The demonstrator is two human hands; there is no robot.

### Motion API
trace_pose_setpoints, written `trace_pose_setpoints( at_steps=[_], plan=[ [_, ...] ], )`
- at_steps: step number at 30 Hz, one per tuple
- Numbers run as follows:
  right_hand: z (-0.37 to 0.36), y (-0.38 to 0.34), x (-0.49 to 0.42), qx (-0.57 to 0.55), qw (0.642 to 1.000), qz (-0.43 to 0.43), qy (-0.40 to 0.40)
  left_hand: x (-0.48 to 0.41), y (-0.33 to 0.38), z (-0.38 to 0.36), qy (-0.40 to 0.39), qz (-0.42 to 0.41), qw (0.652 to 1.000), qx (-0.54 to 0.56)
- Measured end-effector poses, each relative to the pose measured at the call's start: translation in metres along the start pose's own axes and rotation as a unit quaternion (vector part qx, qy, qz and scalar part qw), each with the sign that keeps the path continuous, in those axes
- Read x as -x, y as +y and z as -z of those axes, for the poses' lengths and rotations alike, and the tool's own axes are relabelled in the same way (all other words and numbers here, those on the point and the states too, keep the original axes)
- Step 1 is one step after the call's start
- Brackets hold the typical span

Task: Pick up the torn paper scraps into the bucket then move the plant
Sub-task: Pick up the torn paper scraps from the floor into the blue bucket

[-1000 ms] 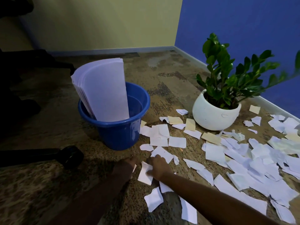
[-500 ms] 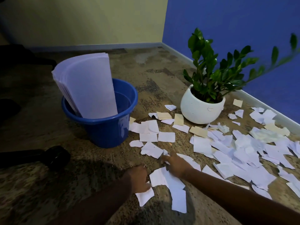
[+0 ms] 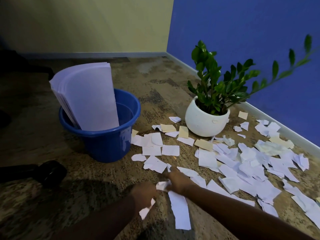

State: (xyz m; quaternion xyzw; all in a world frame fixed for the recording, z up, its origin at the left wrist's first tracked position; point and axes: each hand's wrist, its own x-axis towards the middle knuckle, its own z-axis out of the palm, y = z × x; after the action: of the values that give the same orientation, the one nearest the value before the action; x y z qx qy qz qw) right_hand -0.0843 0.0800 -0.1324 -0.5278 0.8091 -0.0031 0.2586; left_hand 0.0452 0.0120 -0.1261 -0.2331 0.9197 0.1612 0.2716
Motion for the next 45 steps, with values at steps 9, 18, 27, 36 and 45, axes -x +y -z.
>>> trace_pose_setpoints(
  at_steps=[9, 18, 27, 36, 45],
  plan=[
    [0.114, -0.042, -0.010, -0.273, 0.903, 0.034, 0.329, 0.027, -0.010, 0.122, 0.326, -0.020, 0.934, 0.146],
    [0.167, -0.119, -0.021, -0.367, 0.799, 0.107, 0.464, 0.068, -0.069, 0.177, 0.525, 0.113, 0.837, 0.107],
    [0.153, -0.152, -0.043, -0.328, 0.834, 0.105, 0.432, 0.058, -0.097, 0.150, 0.429, 0.251, 0.855, 0.152],
    [0.155, -0.128, -0.035, -0.207, 0.914, 0.169, 0.307, 0.049, -0.065, 0.127, 0.523, 0.126, 0.843, 0.024],
    [0.054, -0.005, 0.012, -0.067, 0.996, 0.039, 0.051, 0.017, -0.004, 0.043, 0.281, -0.100, 0.945, -0.135]
  ],
)
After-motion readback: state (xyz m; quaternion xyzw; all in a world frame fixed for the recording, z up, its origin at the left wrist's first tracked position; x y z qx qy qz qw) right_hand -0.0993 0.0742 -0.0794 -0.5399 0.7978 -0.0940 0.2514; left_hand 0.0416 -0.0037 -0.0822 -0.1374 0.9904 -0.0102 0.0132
